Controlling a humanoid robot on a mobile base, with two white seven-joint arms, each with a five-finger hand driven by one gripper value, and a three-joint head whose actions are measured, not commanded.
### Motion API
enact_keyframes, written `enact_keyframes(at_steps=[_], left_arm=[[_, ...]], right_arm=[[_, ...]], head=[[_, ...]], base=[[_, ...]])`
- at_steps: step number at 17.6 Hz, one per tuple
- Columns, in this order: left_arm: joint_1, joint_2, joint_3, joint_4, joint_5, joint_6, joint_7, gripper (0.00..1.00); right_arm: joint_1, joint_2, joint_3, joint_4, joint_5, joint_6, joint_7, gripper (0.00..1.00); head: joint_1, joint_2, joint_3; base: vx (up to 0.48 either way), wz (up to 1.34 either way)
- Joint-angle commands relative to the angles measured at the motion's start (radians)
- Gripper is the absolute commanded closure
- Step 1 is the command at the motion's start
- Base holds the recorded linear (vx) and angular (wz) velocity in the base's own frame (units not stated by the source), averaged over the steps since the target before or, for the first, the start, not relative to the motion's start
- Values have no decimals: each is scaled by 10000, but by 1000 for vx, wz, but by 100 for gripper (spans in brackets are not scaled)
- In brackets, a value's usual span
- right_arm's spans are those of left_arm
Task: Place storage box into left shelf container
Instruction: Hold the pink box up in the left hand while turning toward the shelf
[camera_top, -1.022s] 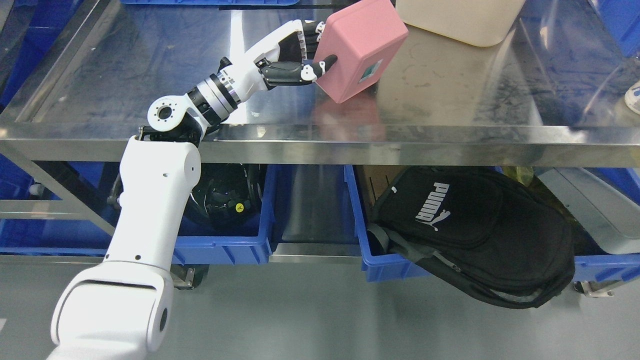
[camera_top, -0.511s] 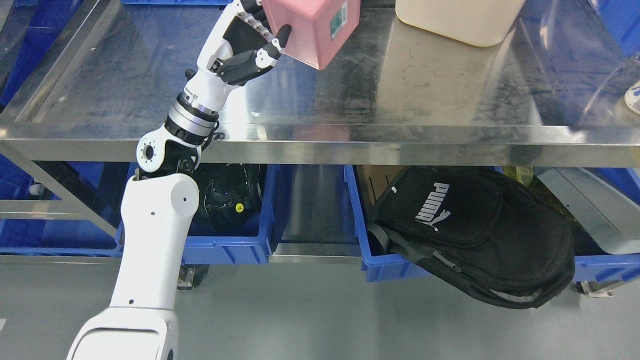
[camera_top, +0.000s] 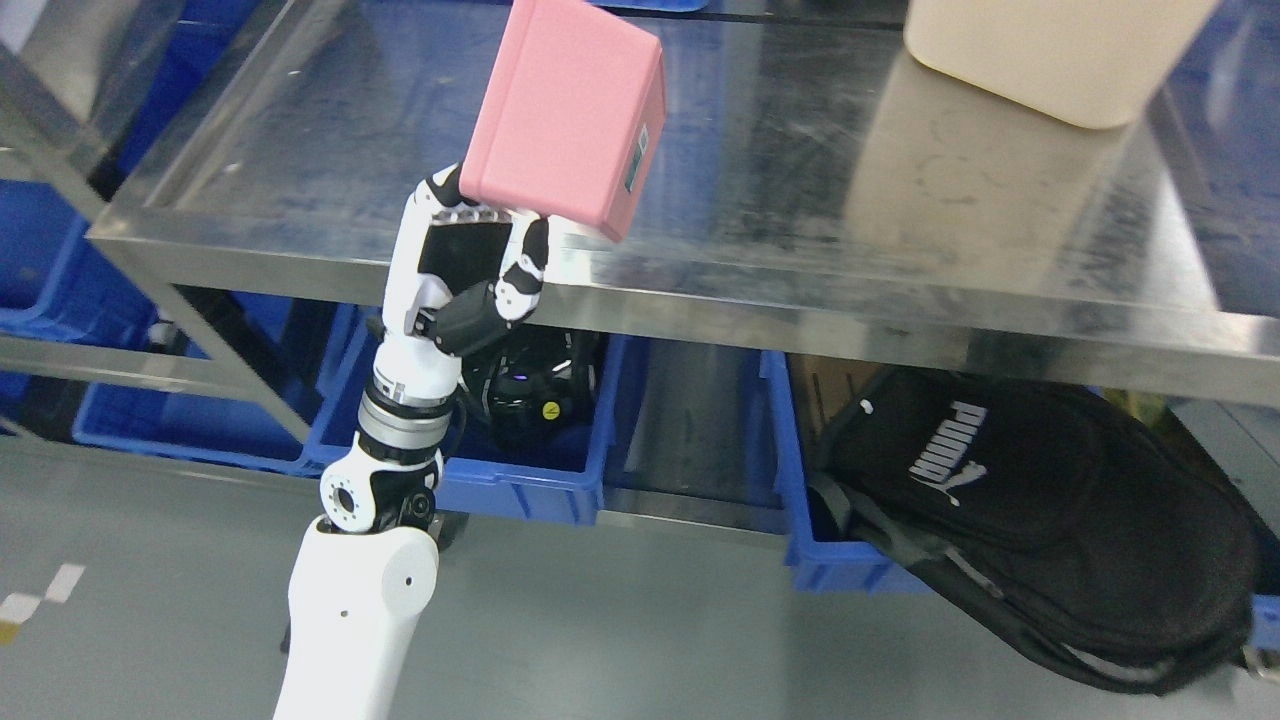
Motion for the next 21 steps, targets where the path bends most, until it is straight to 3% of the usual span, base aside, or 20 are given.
enact_keyframes(at_steps=[1,6,16,21], left_arm=[[1506,173,-877,-2014,63,-457,20,100],[2488,173,-969,-2014,63,-457,-11,100],[3118,173,-847,-1953,63,-457,495,100],[3318,173,-724,-1983,63,-457,480,100]], right_arm=[[92,-174,-46,-175,15,-5,2,0],[92,-174,-46,-175,15,-5,2,0],[92,-174,-46,-175,15,-5,2,0],[92,-174,-46,-175,15,-5,2,0]], head=[[0,0,0],[0,0,0],[0,6,0],[0,6,0]], base=[[113,629],[156,1053],[249,1467],[339,873]])
